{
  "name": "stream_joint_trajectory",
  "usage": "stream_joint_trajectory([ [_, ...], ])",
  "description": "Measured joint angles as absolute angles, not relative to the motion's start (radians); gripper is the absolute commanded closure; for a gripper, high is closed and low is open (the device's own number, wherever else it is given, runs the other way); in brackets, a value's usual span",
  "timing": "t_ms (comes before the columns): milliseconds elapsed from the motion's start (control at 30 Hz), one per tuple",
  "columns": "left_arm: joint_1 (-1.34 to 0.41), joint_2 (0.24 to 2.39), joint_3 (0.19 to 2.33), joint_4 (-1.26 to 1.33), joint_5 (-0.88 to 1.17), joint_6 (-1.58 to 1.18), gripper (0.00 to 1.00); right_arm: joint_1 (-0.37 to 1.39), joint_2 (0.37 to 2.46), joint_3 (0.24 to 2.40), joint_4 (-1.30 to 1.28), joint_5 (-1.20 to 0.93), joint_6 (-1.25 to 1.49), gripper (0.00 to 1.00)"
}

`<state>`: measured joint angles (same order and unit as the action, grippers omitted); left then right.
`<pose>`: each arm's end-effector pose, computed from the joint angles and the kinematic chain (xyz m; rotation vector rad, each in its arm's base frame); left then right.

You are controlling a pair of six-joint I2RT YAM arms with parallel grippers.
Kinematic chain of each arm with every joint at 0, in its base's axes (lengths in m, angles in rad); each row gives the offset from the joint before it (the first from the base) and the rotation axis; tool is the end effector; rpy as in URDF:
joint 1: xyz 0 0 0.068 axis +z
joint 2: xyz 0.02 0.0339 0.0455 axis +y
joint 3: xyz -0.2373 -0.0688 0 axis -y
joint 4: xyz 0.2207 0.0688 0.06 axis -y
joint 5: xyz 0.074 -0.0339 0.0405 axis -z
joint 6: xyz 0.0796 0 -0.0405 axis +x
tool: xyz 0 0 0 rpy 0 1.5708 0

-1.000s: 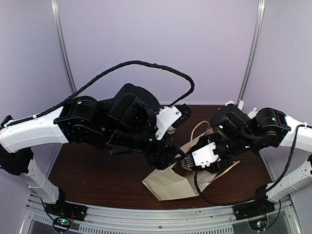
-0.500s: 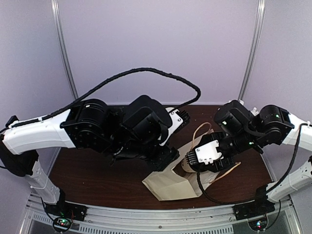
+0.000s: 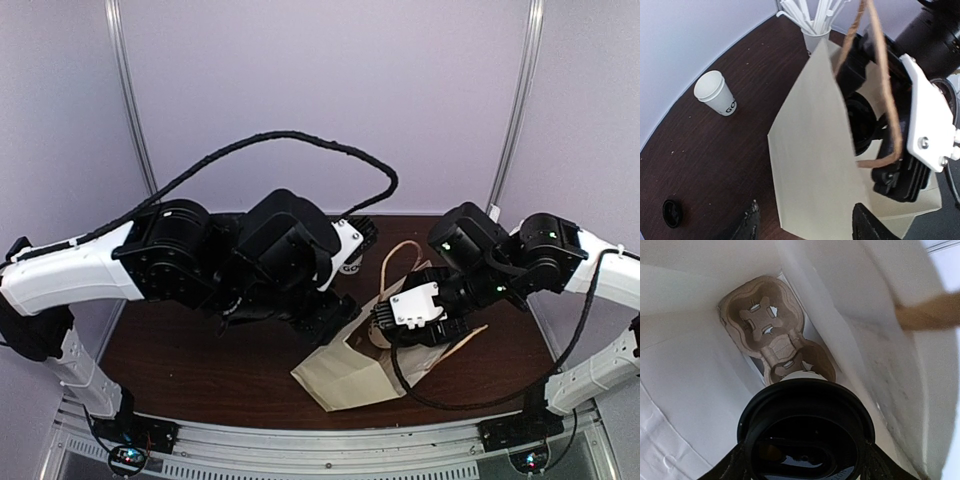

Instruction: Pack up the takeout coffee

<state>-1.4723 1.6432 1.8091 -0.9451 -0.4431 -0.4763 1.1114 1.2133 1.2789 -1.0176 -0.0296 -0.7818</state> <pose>0.0683 -0.3437 0.3433 0.9083 2.1237 -0.5040 0.1053 0.2182 0.2850 -2.0605 1.4693 0.1697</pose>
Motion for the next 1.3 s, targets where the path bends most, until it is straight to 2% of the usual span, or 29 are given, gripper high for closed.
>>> stream_joint_trajectory([
  [100, -1.423, 1.580, 1.742, -0.934, -0.473, -0.467, 0.34, 1.110, 1.240, 1.279, -1.012, -0.030, -0.781, 0.51],
  [267, -1.146, 1.422, 1.526, -0.815, -0.411, -0.434, 0.36, 1.110, 1.250, 1.285, -1.021, -0.026, -0.783, 0.52],
  [367, -1.047, 1.377, 1.430, -0.737, -0.355, -0.405, 0.32, 1.110, 1.269, 1.310, -1.042, -0.022, -0.784, 0.52],
  [667, -1.335, 1.418, 1.570, -0.706, -0.244, -0.377, 0.33, 1.106, 1.414, 1.407, -1.093, -0.026, -0.798, 0.53],
  [967, -1.363, 1.522, 1.664, -0.787, -0.239, -0.459, 0.39, 1.073, 1.413, 1.470, -1.129, -0.050, -0.809, 0.52],
  [1167, -1.371, 1.625, 1.816, -0.904, -0.260, -0.485, 0.48, 1.060, 1.396, 1.456, -1.145, -0.049, -0.805, 0.52],
  [1300, -1.376, 1.678, 1.898, -0.953, -0.270, -0.481, 0.49, 1.036, 1.382, 1.452, -1.157, -0.056, -0.805, 0.52],
])
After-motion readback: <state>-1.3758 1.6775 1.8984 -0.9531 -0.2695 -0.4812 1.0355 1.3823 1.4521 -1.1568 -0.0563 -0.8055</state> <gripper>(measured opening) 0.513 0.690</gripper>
